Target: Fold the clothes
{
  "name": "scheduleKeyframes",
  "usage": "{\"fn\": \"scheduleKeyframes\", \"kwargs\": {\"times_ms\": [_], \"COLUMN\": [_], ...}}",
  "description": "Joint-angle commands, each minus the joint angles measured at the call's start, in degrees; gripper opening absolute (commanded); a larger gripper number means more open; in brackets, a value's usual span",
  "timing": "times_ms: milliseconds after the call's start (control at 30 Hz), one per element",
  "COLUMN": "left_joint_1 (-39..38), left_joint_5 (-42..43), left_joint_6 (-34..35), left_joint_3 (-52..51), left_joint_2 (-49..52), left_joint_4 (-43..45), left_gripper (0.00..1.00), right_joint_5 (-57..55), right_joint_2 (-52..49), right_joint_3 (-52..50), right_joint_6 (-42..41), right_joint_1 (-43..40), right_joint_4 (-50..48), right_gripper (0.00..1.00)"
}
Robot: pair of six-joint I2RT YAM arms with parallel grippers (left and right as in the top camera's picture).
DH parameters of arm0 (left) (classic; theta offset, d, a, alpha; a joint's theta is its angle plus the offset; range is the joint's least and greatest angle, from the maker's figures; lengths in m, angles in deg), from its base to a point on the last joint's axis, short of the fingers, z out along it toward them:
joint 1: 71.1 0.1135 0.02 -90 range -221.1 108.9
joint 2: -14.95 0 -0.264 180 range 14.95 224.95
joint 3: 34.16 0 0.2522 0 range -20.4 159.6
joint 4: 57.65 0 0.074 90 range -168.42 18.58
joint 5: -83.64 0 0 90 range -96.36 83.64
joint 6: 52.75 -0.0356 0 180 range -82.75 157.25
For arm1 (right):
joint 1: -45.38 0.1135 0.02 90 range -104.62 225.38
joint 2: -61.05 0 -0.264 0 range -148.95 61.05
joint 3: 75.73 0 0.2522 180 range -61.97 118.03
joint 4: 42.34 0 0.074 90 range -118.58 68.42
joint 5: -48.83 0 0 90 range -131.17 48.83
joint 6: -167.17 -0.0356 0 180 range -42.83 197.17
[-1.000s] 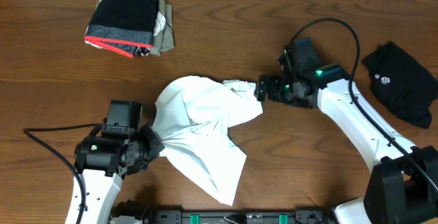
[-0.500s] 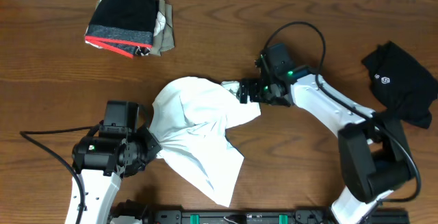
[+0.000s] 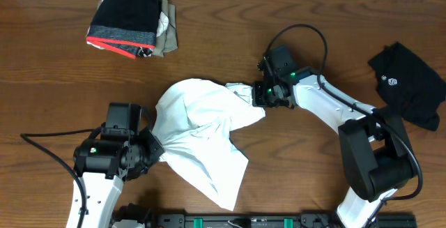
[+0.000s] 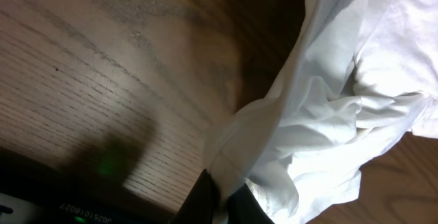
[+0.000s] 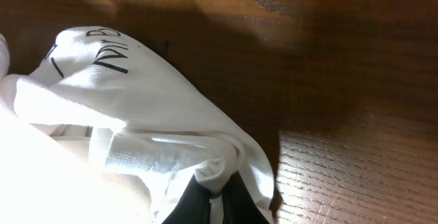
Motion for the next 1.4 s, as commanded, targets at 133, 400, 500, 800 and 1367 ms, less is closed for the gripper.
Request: {"fn": "scheduleKeyframes", "kwargs": {"times_ms": [133,400,500,800,1367], "left_joint_1": [0.35,0.35,0.35,0.35,0.35], "left_joint_5": [3.52,7.08,7.08,7.1,7.04], "left_joint_6": [-4.0,-5.73,-5.75,-5.7,-8.55], "left_joint_3": [4.74,20.59,25.51,28.83,28.26], "left_joint_2": [-0.02,0.0,0.0,0.46,12.61], "left_joint_4": [0.13,-3.52,-4.17,-4.31,-9.09], "left_gripper": [0.06,0.06,0.06,0.06,0.07], "right_joint_5": [0.0,-0.98,-1.07,-1.14,-1.79], "right_joint_2": [2.97,19.76,27.32,40.33,31.45], "right_joint_3": [1.38,3.48,3.52,3.52,3.5], "right_joint_6": [0.37,0.46,1.9,6.84,5.03], "right_joint_1": [-0.5,-7.85,-12.24,-21.57,-27.63], "right_joint_4": [1.03,8.22,10.95,18.14,24.13], "right_gripper": [0.01,0.01,0.01,0.01,0.45]}}
